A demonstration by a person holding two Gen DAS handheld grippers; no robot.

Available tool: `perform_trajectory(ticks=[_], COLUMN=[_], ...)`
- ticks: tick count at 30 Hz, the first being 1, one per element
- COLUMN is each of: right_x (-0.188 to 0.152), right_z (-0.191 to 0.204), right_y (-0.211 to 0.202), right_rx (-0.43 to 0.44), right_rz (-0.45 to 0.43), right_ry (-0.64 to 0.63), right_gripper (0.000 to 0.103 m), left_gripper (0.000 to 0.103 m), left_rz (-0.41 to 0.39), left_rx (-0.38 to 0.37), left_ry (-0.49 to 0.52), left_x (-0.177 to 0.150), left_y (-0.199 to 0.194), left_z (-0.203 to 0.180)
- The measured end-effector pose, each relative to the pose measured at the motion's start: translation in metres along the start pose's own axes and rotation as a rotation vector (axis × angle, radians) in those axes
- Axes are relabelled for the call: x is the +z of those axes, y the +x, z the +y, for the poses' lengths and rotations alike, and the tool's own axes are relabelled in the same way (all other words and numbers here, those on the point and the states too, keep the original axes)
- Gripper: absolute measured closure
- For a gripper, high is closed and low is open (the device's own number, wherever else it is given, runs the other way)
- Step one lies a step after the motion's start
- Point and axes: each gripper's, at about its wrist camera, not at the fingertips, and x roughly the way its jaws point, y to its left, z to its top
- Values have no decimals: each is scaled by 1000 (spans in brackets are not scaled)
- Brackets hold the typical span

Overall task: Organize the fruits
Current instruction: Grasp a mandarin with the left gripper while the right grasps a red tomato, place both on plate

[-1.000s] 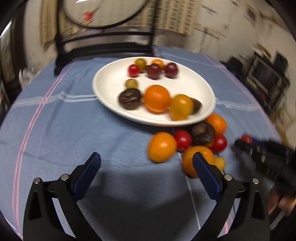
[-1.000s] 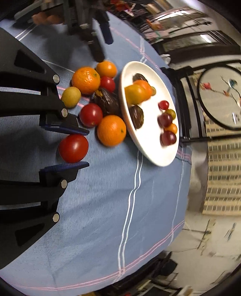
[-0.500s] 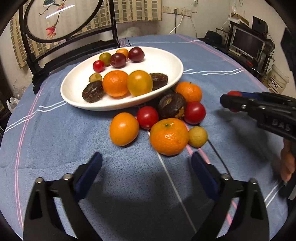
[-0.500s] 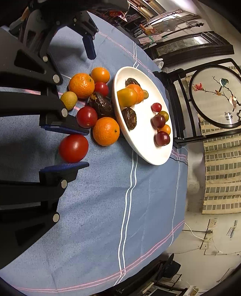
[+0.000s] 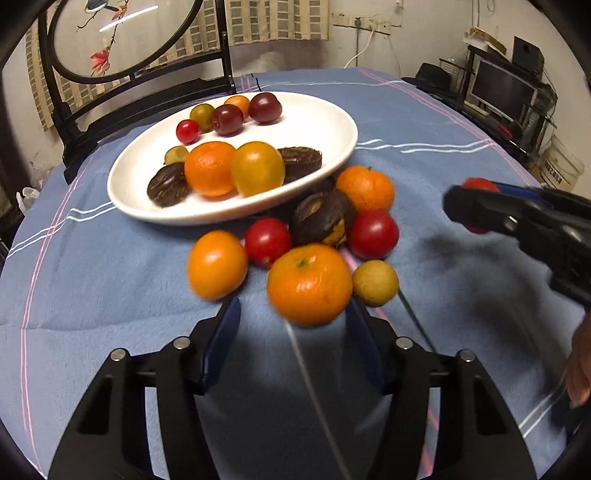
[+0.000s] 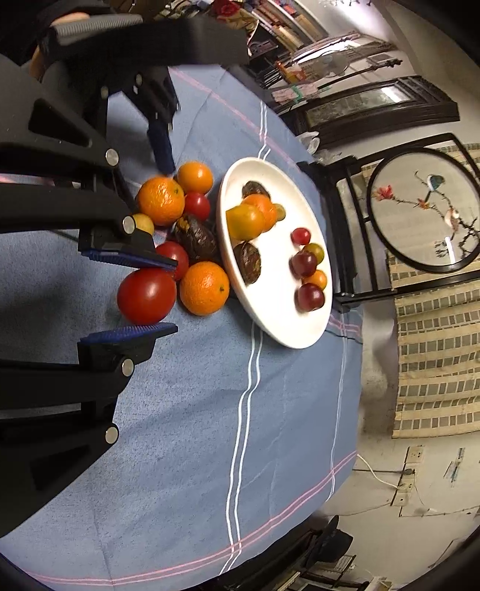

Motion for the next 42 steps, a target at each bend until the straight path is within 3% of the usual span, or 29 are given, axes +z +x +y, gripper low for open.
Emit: perform_trajectory(ticks=[3,6,14,20,24,28,31,38,40,41,42], right_x=[0,-1,-1,-3,5,33,60,99,103,102,102], right_z=[0,1,-3,-2,1,19,35,35,26,24,21], right_y=[-4,-3,2,5,1,-1,14,87,103,107,108], right_rx=[11,14,-5,-35,-32,17,-14,-65,-14,-4,-8], right_rz=[-11,-7,4,-3,-25,-32,-57,12,56,66,62], right_ry=[3,4,18,16,60,29,-40,-18,32,55,76], right_gripper=[74,74,74,74,74,74,74,73,68,57,54], left_gripper=[45,58,60,60,60,60,60,60,55,48,39], left_rz=[12,9,21,-46,-99,-118,-131,-45,-33,-36,-55], left_rx=[3,-5,-71,-73,-38,-22,41,117,131,144,151], left_ry=[-27,-17,-52,-100,-149,-192,-229,-270,-269,-272,-272], left_x=[8,15,8,20,46,75,93,121,122,121,120], left_y=[6,9,-4,-34,-46,-40,-27,30,39,41,39], left_z=[0,-5,4,31,55,75,91,120,124,124,124])
